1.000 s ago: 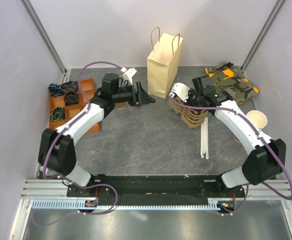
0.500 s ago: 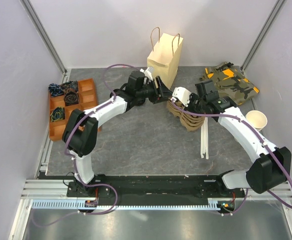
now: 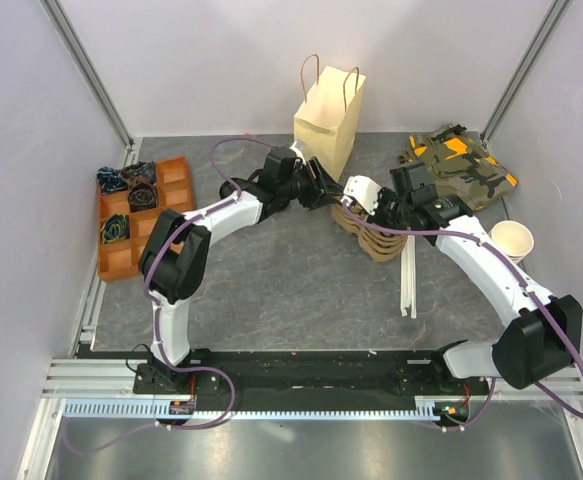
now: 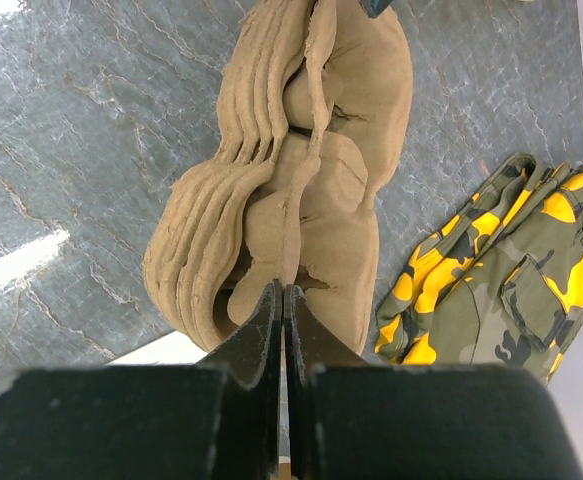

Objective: Pack the takeout coffee

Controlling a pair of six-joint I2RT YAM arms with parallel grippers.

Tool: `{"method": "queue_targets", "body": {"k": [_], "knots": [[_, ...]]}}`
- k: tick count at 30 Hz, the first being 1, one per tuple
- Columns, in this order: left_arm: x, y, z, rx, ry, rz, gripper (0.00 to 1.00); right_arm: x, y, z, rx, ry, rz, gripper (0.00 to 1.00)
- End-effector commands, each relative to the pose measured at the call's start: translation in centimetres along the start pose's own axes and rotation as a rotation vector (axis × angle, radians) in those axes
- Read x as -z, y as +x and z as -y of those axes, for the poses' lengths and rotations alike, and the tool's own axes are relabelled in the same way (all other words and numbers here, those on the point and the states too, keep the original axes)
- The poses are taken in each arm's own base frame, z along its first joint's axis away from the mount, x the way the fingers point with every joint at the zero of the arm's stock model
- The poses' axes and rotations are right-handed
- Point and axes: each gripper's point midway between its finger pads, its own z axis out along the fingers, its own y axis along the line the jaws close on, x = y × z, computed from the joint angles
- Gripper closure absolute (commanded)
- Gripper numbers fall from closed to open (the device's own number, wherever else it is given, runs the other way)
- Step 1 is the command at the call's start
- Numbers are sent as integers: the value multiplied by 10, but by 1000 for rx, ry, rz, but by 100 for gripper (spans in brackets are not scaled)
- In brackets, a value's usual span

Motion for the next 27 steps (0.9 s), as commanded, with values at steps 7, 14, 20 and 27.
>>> {"method": "queue_targets", "body": {"k": [7, 14, 20, 27], "knots": [[-14, -13, -4, 26, -34, 38, 47, 7, -17, 2, 16, 18, 76, 100], [-18, -12, -11, 24, -51, 37, 48, 6, -17, 0, 16, 9, 81, 100], [-23, -11, -12, 30, -46, 24, 53, 7, -16, -3, 26, 1, 81, 100], [-15, -10, 1, 30, -12, 16, 55, 4, -15, -4, 29, -8, 77, 100]]}}
